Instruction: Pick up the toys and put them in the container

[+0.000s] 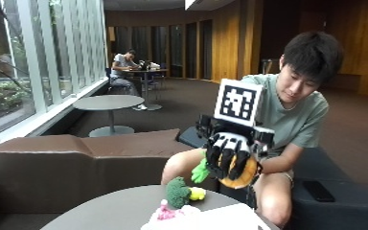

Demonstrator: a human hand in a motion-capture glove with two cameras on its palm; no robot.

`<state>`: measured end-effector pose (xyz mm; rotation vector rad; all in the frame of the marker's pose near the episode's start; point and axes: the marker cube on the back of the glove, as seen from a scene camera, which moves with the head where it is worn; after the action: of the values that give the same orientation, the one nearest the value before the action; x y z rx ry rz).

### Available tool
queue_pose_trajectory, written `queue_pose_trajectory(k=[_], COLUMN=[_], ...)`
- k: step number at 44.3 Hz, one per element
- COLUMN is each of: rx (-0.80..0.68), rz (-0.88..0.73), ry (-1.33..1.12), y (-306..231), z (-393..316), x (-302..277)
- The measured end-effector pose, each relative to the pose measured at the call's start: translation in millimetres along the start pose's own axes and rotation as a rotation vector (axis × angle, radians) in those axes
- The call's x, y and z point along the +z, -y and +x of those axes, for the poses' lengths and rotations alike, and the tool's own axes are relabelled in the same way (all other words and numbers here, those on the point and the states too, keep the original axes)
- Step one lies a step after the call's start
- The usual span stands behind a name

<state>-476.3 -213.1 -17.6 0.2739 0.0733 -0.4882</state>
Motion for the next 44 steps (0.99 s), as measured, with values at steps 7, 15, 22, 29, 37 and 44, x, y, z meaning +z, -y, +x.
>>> queue_pose_trajectory(k=[7,15,22,29,37,44], rx=[0.056,0.060,0.079,0.124,0.194,0.109], rz=[-0.314,-0.334,-0.325,-0.276,-0.292,-0.270], ry=[-0.032,-0.009,-0.034,-0.059,-0.040,-0.099], y=[-7.6,-15.8,-37.0,-71.8,-134.9,-222.1], z=[5.4,26.6,64.1,120.9,198.6,215.9], x=[41.0,30.9,-2.1,-33.1,-36.4,6.5])
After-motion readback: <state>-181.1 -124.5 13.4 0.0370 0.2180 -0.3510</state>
